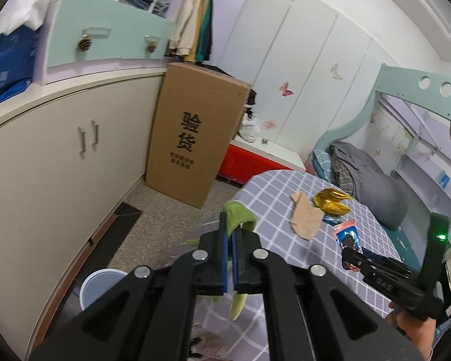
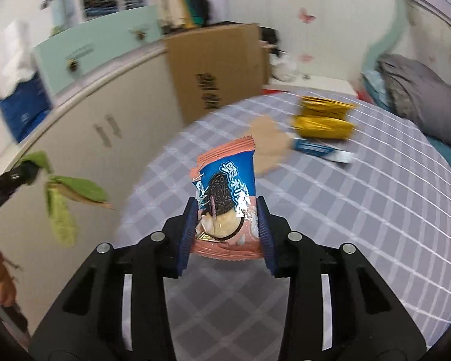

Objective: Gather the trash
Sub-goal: 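Carry the leaf plush and snack packet down over the wastebasket, then open both tools over the wastebasket to drop leaf and packet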

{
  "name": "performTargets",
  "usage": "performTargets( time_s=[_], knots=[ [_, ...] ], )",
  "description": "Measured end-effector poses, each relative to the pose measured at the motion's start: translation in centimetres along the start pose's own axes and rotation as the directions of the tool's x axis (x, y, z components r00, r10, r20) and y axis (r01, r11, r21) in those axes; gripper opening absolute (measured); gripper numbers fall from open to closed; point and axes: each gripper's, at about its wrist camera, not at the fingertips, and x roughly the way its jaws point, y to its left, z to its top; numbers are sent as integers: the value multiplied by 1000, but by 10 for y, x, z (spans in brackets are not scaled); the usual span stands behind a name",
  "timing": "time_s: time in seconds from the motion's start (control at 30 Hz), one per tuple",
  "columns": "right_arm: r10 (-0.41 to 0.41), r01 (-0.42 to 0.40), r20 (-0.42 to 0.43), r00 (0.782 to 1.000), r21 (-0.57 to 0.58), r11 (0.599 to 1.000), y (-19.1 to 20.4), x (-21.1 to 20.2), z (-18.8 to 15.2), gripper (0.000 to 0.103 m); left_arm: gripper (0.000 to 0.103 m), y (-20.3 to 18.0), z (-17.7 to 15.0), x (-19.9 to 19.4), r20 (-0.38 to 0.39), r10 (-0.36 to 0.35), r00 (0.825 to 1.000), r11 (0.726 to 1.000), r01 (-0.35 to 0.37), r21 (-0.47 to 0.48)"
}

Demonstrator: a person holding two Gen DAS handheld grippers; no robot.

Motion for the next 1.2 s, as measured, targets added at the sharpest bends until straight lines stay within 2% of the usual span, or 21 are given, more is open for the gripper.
performTargets(
  time_s=[0.2,0.4,0.6,0.9,0.93,1.03,1.2],
  knots=[
    [146,-149,-35,989,-115,982,92,18,-6,38,2,48,-8,-5,-33,78,996,996,-79,-42],
    [247,-269,-133,960,-185,945,167,61,-24,38,2,100,-22,5,-104,159,982,983,-167,-78],
    [261,-301,-205,943,-196,933,207,103,-39,38,2,145,-41,28,-189,212,959,966,-235,-111],
    [249,-302,-265,932,-183,935,227,147,-56,38,4,193,-58,68,-308,250,918,940,-306,-148],
    [247,-302,-271,930,-181,936,228,151,-58,38,8,198,-60,73,-328,257,909,936,-319,-152],
    [241,-300,-289,926,-180,937,228,160,-61,38,60,210,-68,85,-391,281,876,920,-362,-149],
    [237,-301,-308,922,-181,936,229,167,-66,38,61,221,-79,87,-407,305,861,909,-391,-147]
  ],
)
